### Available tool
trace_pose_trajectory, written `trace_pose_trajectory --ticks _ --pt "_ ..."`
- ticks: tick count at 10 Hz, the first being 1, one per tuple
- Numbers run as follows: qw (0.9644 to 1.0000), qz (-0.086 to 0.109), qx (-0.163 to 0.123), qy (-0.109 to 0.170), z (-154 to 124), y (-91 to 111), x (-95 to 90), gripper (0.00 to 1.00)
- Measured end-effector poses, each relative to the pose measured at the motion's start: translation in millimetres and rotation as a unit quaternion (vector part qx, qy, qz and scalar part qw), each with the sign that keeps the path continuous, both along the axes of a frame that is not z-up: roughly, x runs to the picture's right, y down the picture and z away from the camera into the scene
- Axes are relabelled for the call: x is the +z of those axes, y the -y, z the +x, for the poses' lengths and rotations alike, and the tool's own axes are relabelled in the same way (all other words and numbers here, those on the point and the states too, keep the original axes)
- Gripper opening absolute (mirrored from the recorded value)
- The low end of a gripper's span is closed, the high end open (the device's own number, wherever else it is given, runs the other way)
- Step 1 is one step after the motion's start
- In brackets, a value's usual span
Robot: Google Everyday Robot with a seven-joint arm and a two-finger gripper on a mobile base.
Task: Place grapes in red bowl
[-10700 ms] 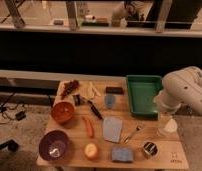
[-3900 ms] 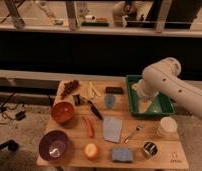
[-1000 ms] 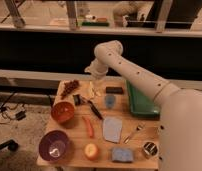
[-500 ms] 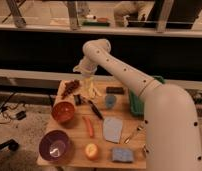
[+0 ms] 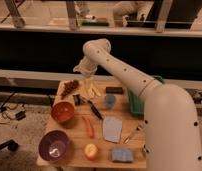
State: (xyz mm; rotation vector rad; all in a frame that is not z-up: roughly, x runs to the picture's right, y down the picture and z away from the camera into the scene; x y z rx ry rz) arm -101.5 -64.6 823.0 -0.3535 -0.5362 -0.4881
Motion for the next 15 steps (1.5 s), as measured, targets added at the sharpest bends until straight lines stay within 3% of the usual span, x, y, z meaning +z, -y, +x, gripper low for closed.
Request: trace_pose_trajectory --ticks 3,7,15 --pt "0.9999 0.004 -0.009 0.002 -4 -1 3.1 0.8" --pt "0.9994 0.007 -0.03 0.017 -37 -3 23.1 0.8" --pt "0.9983 -0.013 -0.013 0.055 -65 -3 67.6 0.8"
